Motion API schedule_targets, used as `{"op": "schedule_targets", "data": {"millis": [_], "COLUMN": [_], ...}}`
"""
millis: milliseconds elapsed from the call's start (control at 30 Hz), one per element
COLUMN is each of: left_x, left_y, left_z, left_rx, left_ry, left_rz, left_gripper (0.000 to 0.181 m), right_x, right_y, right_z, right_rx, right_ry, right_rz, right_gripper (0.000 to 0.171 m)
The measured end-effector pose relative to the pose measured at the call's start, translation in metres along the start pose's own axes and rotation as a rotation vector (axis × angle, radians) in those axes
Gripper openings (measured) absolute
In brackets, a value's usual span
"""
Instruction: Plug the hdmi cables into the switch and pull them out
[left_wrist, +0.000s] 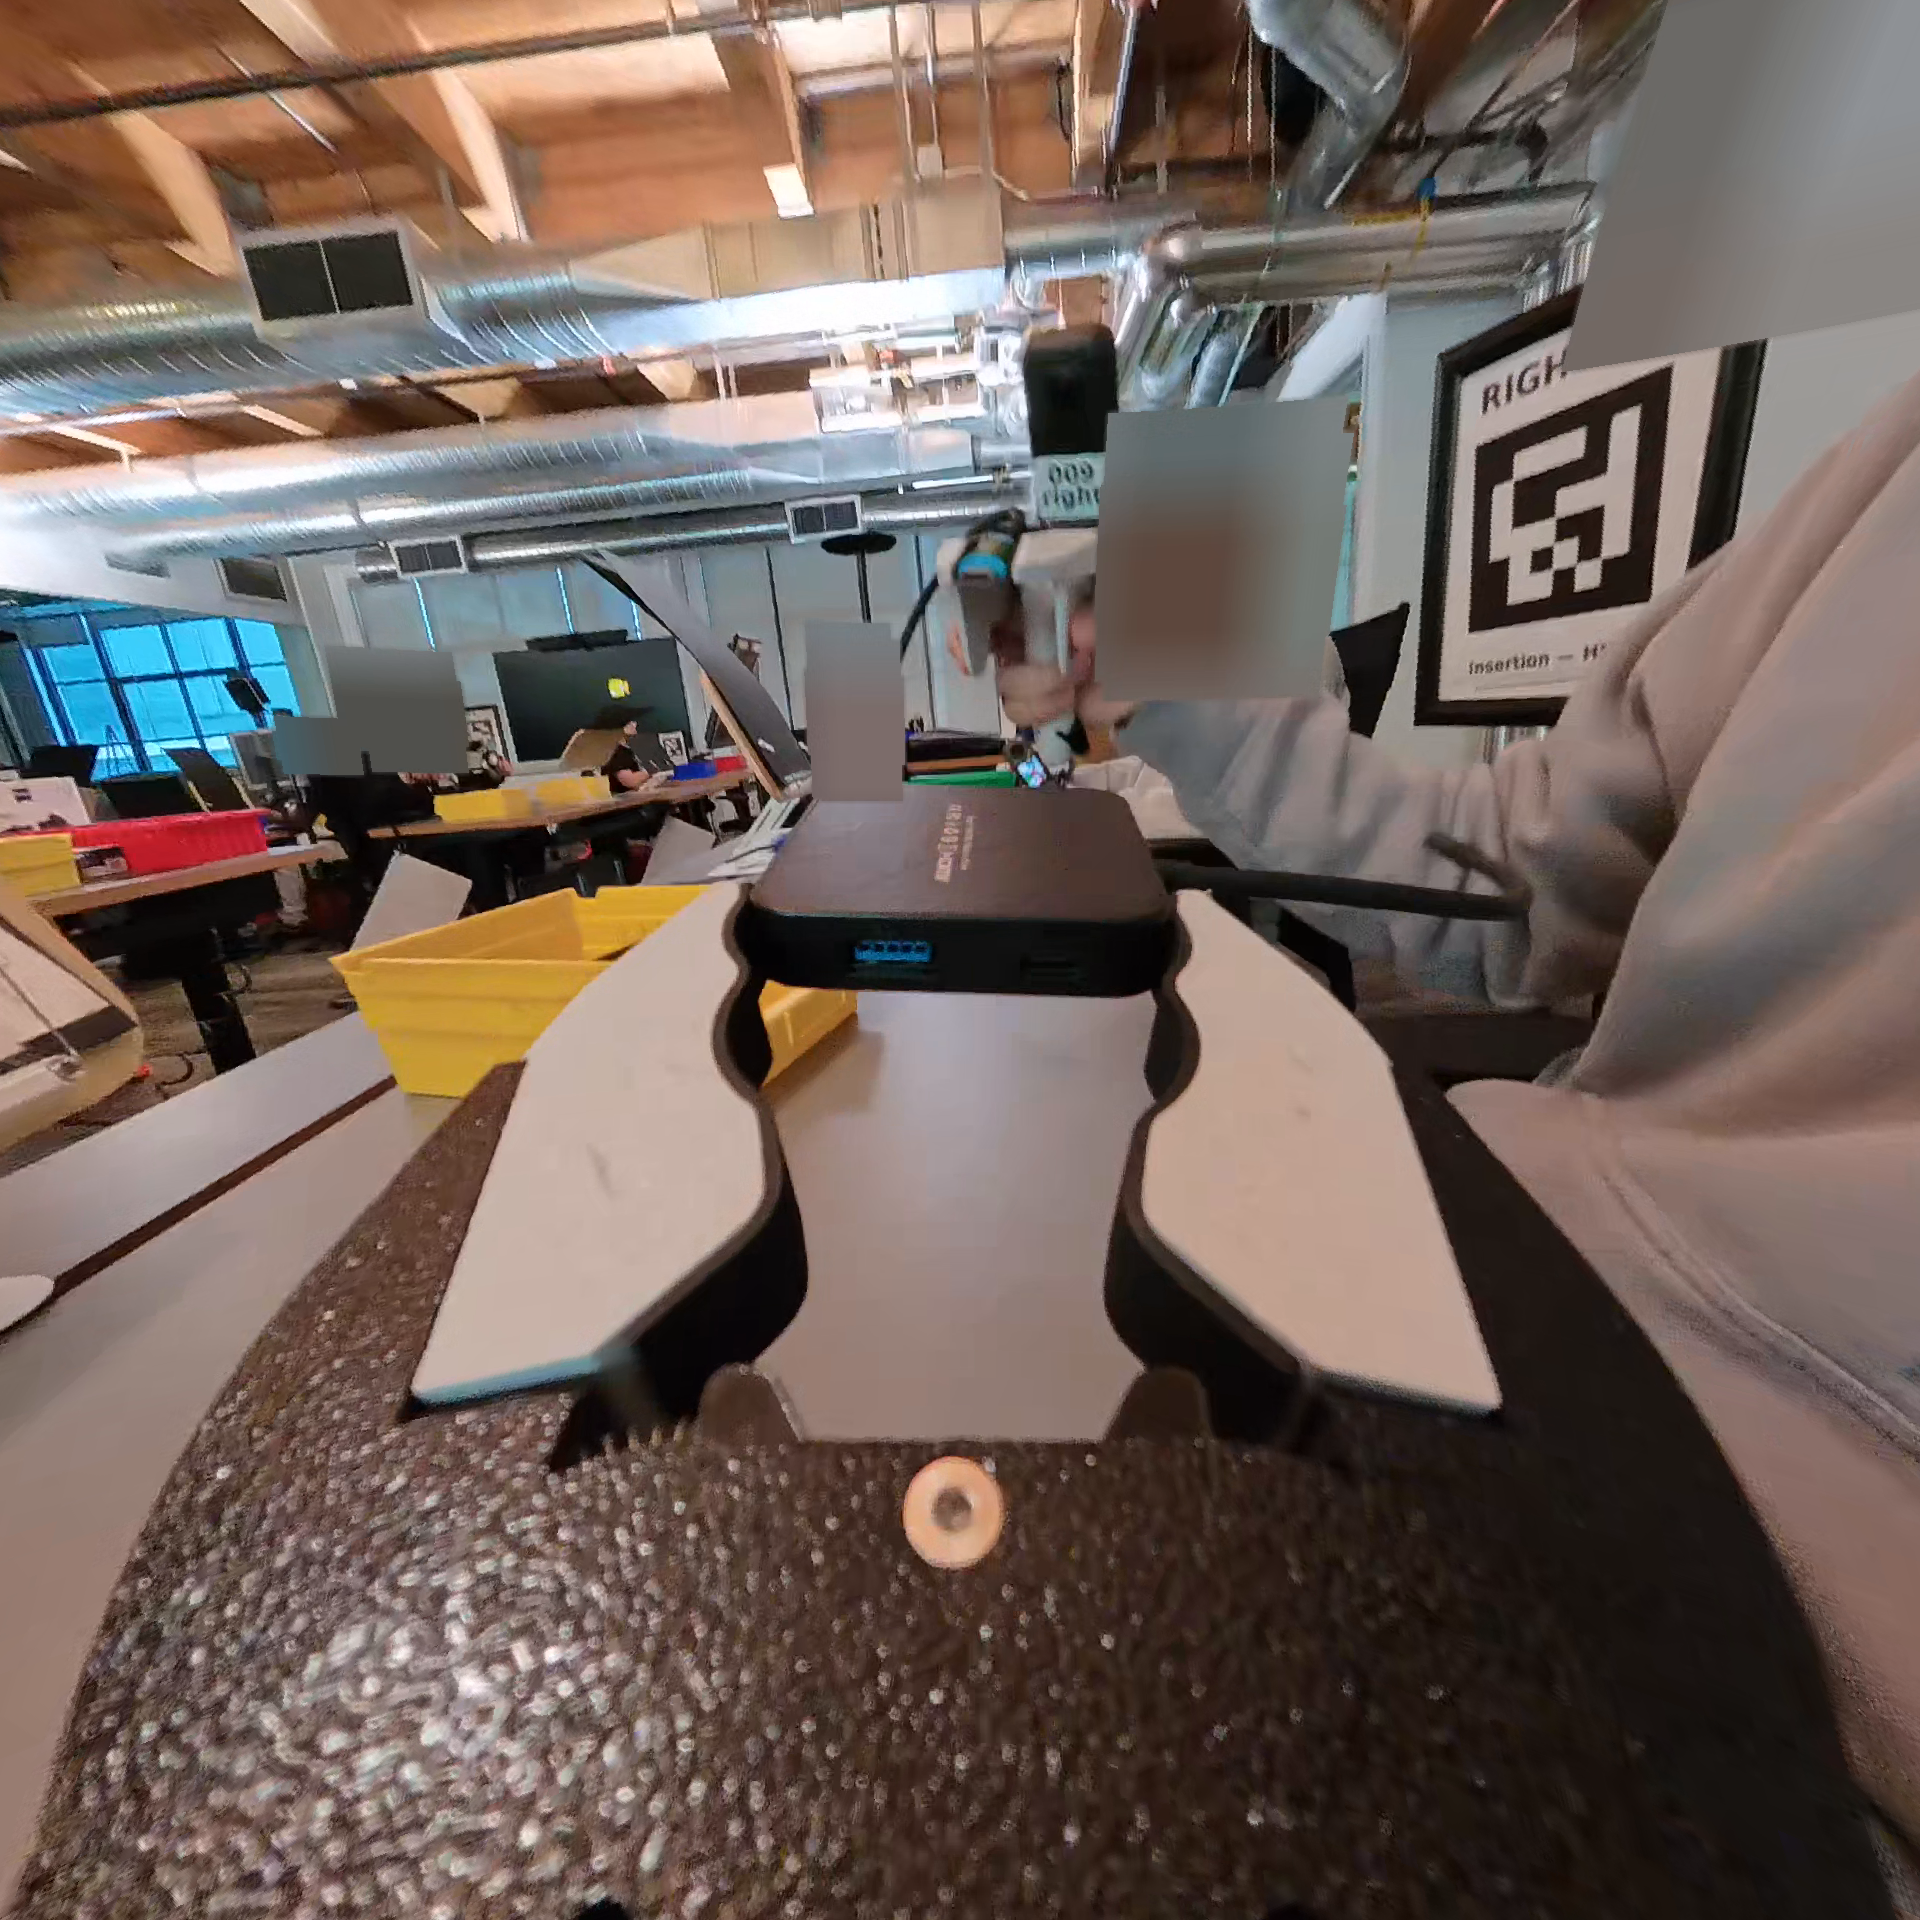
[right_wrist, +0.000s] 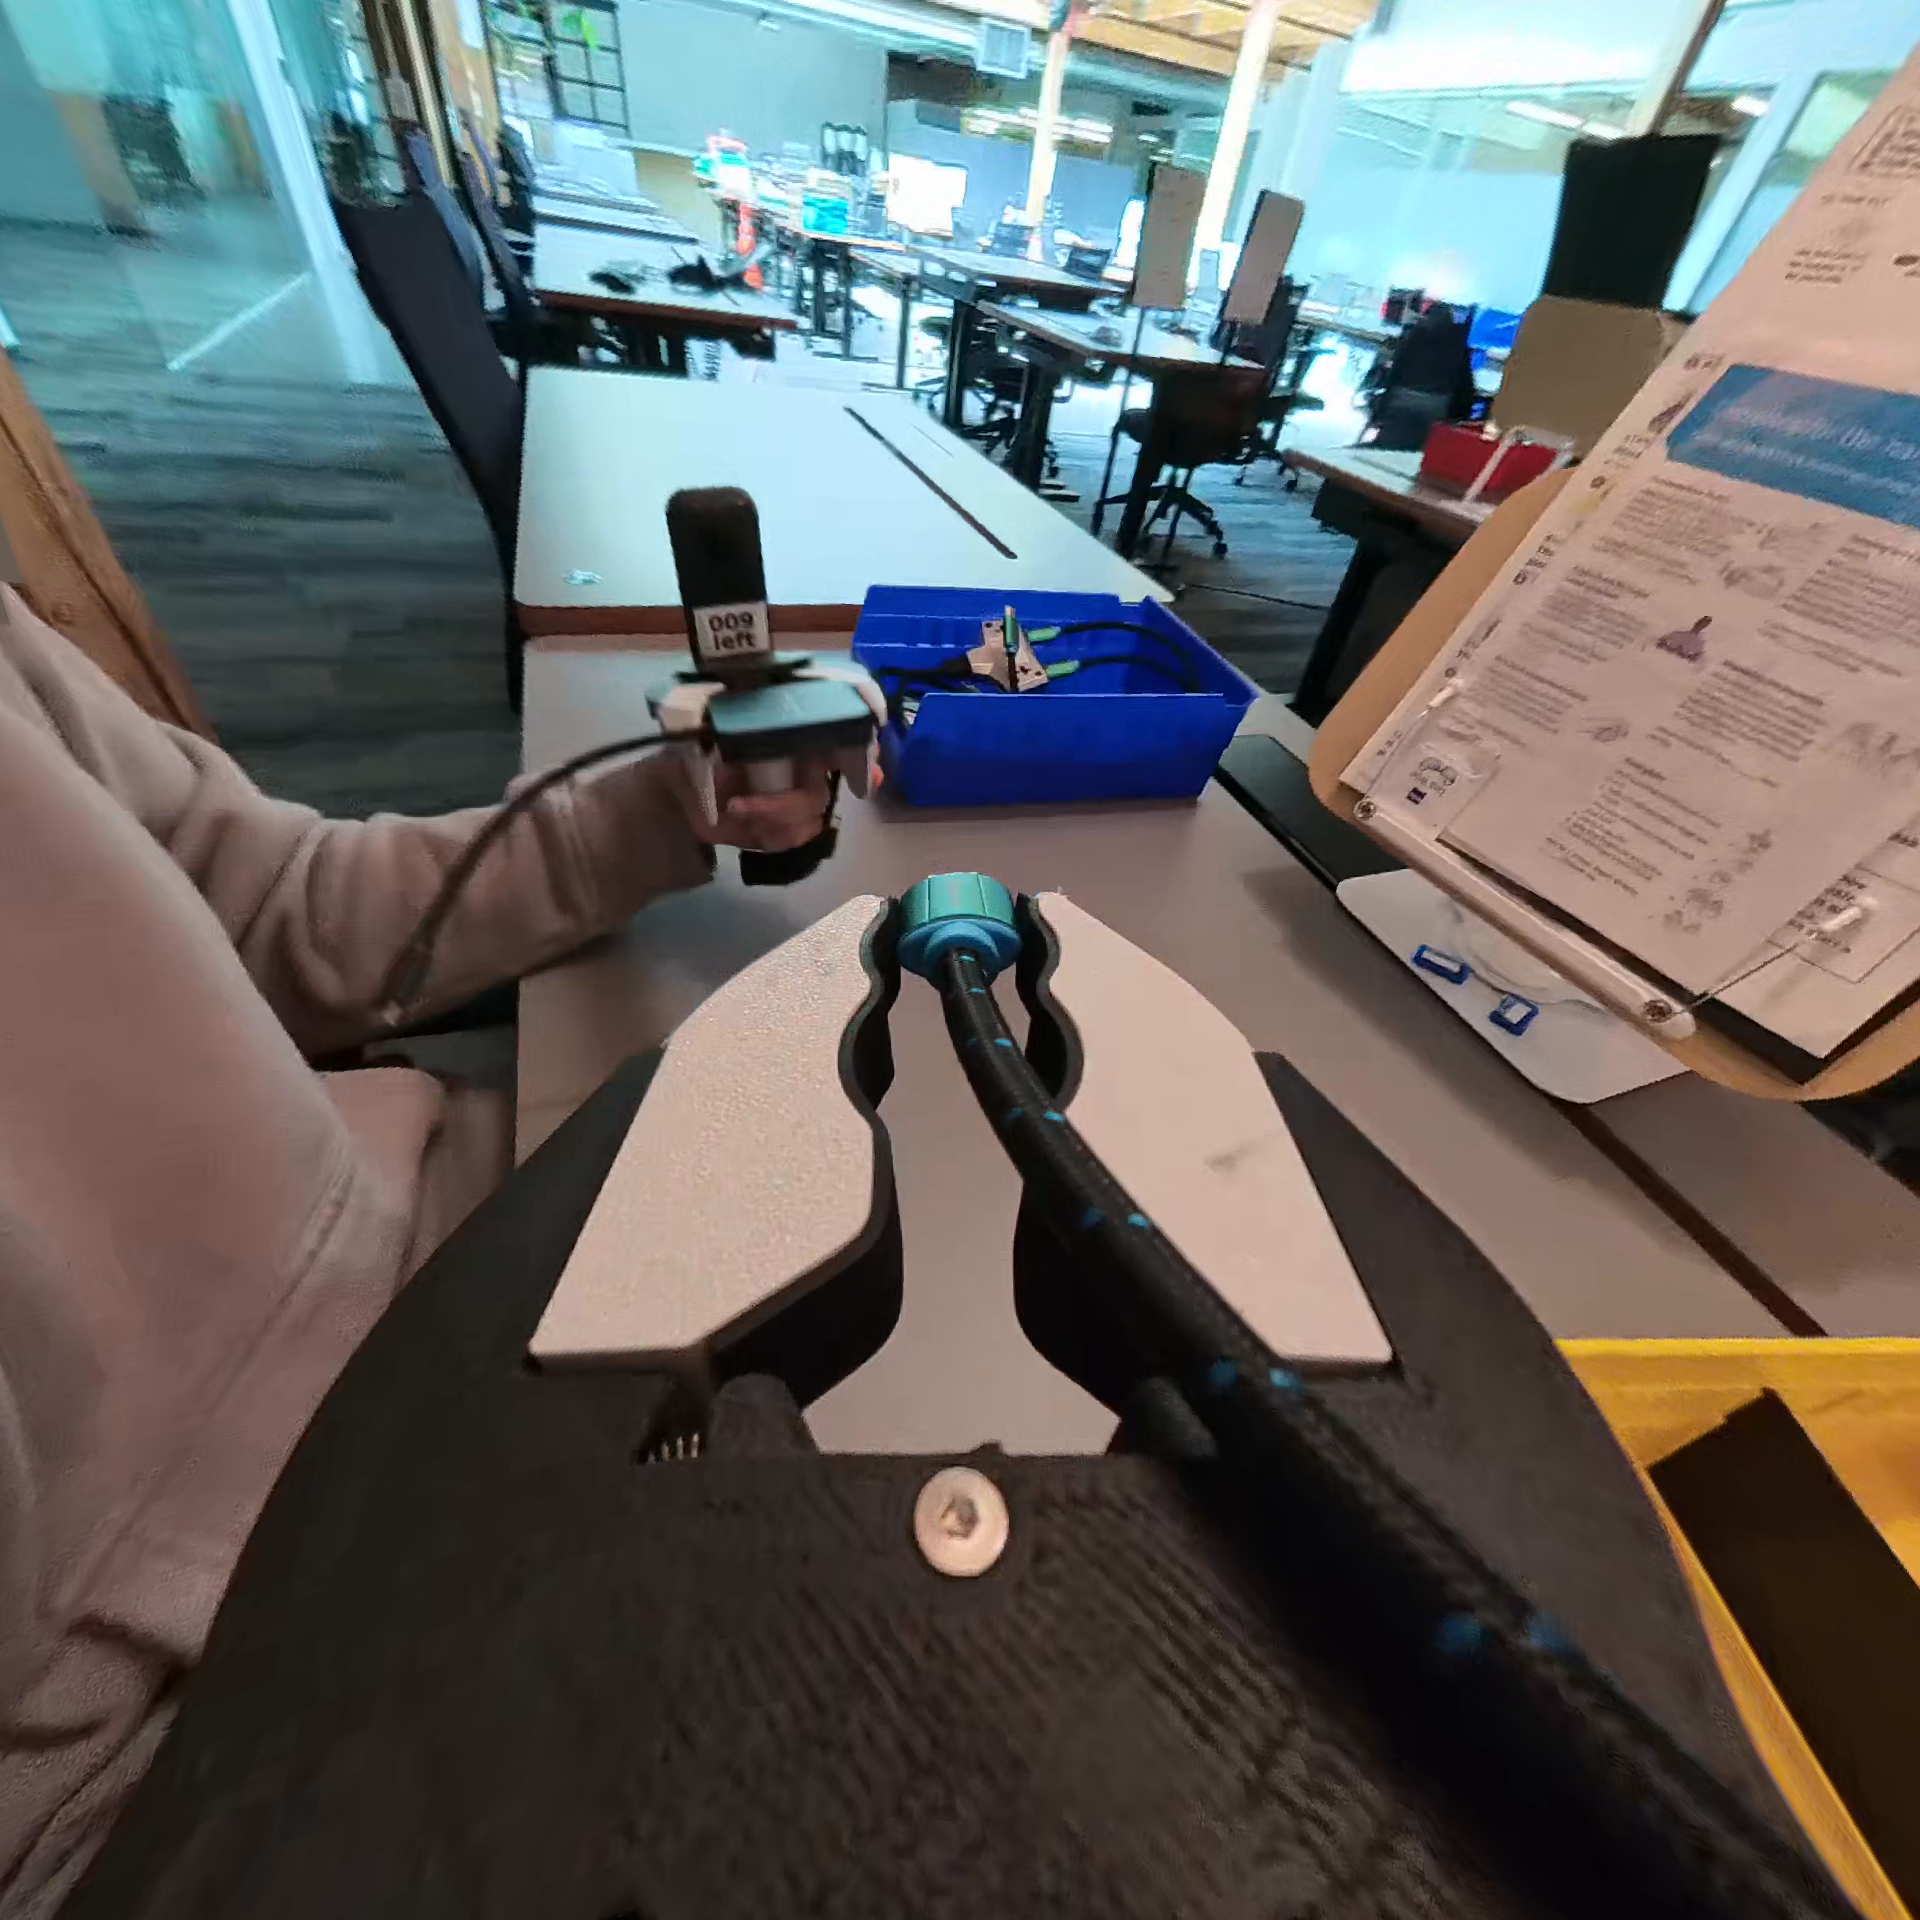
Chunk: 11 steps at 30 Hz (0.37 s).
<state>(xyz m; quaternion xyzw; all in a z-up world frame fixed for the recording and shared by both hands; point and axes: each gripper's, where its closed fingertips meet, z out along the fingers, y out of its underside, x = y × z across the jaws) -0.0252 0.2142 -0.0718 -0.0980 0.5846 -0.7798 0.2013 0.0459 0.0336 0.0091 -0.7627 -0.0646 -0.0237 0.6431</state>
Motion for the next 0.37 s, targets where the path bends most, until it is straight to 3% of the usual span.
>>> {"op": "schedule_targets", "data": {"millis": [167, 233, 367], "left_x": [0.003, 0.001, -0.004], "left_y": [0.003, 0.006, 0.008], "left_z": [0.006, 0.004, 0.0], "left_rx": [0.033, 0.022, 0.017], "left_ry": [0.04, 0.031, 0.01], "left_rz": [-0.043, -0.047, -0.06], "left_gripper": [0.071, 0.071, 0.071], "right_x": [0.049, 0.088, 0.147], "right_y": [0.013, 0.035, 0.091], "right_z": [-0.025, -0.027, -0.025], "right_rx": [0.005, -0.072, -0.351], "right_ry": [0.012, 0.178, 0.354], "right_rz": [0.06, 0.084, 0.1], "right_gripper": [0.021, 0.021, 0.022]}}
